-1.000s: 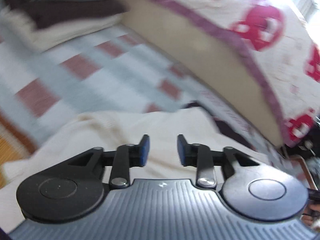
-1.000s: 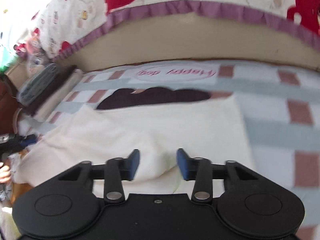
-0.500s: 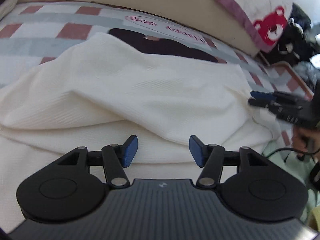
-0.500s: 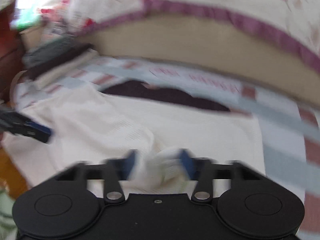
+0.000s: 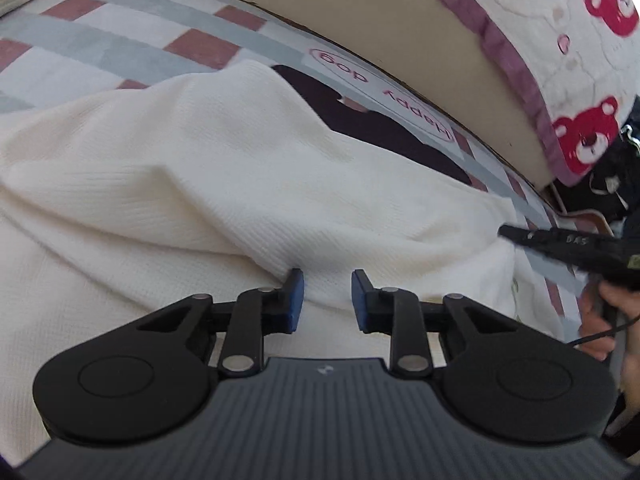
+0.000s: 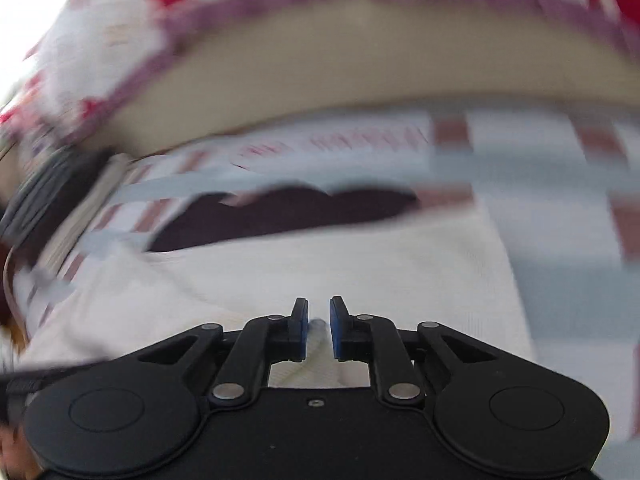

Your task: Fold clothes

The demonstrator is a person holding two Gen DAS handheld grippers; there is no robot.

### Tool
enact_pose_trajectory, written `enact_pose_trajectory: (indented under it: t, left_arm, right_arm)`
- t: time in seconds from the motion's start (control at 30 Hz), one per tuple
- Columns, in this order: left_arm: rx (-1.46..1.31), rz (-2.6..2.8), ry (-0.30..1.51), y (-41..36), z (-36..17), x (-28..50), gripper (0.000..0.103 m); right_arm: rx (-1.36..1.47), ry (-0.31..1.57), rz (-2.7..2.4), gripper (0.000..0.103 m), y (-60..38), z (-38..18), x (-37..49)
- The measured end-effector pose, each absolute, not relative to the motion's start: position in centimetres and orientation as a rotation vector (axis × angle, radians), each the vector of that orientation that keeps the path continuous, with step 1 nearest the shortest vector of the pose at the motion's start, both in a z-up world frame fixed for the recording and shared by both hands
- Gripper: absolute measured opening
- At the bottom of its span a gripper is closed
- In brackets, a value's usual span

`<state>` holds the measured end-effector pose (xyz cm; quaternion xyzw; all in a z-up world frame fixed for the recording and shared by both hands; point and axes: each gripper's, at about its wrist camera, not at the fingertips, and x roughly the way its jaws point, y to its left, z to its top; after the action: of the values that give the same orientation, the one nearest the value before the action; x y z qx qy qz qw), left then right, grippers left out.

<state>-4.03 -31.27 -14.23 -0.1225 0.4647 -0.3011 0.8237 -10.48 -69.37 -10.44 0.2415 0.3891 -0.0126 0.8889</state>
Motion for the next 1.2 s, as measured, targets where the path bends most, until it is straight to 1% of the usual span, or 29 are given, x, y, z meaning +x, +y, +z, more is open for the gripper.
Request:
enact_pose_trajectory:
  t: [0.03, 0.07, 0.13, 0.23, 0.3, 0.33, 0.4, 0.53, 0.57, 0.6, 0.63, 0.73, 0.77, 0.83, 0.9, 0.97, 1.03, 1.1, 1.13, 1.2]
  left_arm:
    - [-0.258, -0.632, 0.986, -31.1, -14.1, -4.2, 0.026]
    - [-0.251, -0.623, 0.985, -30.8, -14.0, -4.3, 0.026]
    - [-0.253, -0.612, 0.985, -30.5, -13.8, -4.2, 0.028]
    - [-0.288, -0.603, 1.003, -30.6, -14.0, -3.8, 0.032]
    - [-0.292, -0.598, 1.005, -30.7, -14.0, -3.9, 0.032]
    - [-0.293, -0.596, 1.005, -30.7, -14.1, -3.9, 0.032]
    - [-0.302, -0.589, 1.007, -30.7, -14.1, -3.8, 0.032]
    - [-0.313, -0.582, 1.013, -30.5, -14.1, -3.8, 0.032]
    - [-0.318, -0.58, 1.016, -30.5, -14.0, -3.7, 0.032]
    - [-0.323, -0.577, 1.018, -30.5, -14.0, -3.7, 0.032]
    - [-0.33, -0.573, 1.024, -30.4, -14.0, -3.6, 0.032]
    - [-0.373, -0.531, 1.047, -29.2, -13.2, -3.4, 0.034]
    - [-0.389, -0.512, 1.041, -28.5, -12.7, -3.5, 0.035]
    - [-0.432, -0.477, 0.997, -26.3, -11.7, -4.0, 0.046]
    - [-0.475, -0.434, 0.953, -23.9, -10.9, -4.4, 0.049]
    - [-0.511, -0.364, 0.938, -21.5, -10.9, -4.5, 0.049]
    - [-0.548, -0.3, 0.955, -19.4, -11.3, -4.0, 0.049]
    - [-0.569, -0.237, 0.957, -17.7, -11.4, -3.7, 0.049]
    - [-0.575, -0.211, 0.952, -17.0, -11.4, -3.7, 0.05]
    - [-0.591, -0.172, 0.942, -15.9, -11.5, -3.5, 0.054]
  right_arm:
    - [0.559, 0.792, -0.041, 0.029, -69.7, -10.7, -10.9]
    - [0.599, 0.76, -0.037, 0.035, -69.8, -10.5, -11.9]
    - [0.644, 0.714, -0.013, 0.038, -69.9, -10.0, -14.0]
    - [0.662, 0.739, 0.033, 0.038, -69.5, -10.2, -16.4]
    - [0.655, 0.78, 0.062, 0.04, -68.9, -10.8, -17.7]
    - [0.65, 0.801, 0.071, 0.044, -68.7, -11.3, -18.1]
    - [0.642, 0.826, 0.063, 0.044, -68.5, -12.3, -18.4]
    - [0.718, 0.787, 0.081, 0.045, -68.3, -14.0, -17.5]
    - [0.702, 0.766, 0.075, 0.045, -68.0, -13.7, -17.3]
    - [0.667, 0.744, 0.062, 0.024, -67.7, -13.2, -17.2]
    - [0.632, 0.72, 0.049, 0.007, -67.3, -12.6, -17.2]
    - [0.577, 0.616, 0.079, 0.007, -66.8, -8.5, -19.7]
    - [0.558, 0.611, 0.08, 0.007, -66.8, -7.4, -20.6]
    - [0.507, 0.659, 0.056, 0.007, -66.8, -6.0, -22.4]
    - [0.445, 0.747, 0.017, 0.007, -66.7, -6.9, -23.2]
    - [0.402, 0.817, -0.012, 0.007, -66.6, -8.3, -23.8]
    - [0.405, 0.826, -0.025, 0.007, -66.6, -9.7, -24.0]
    - [0.409, 0.808, -0.049, 0.008, -66.7, -9.9, -23.8]
    - [0.396, 0.816, -0.057, 0.012, -66.7, -9.8, -23.5]
    - [0.367, 0.836, -0.065, 0.014, -66.9, -9.5, -23.0]
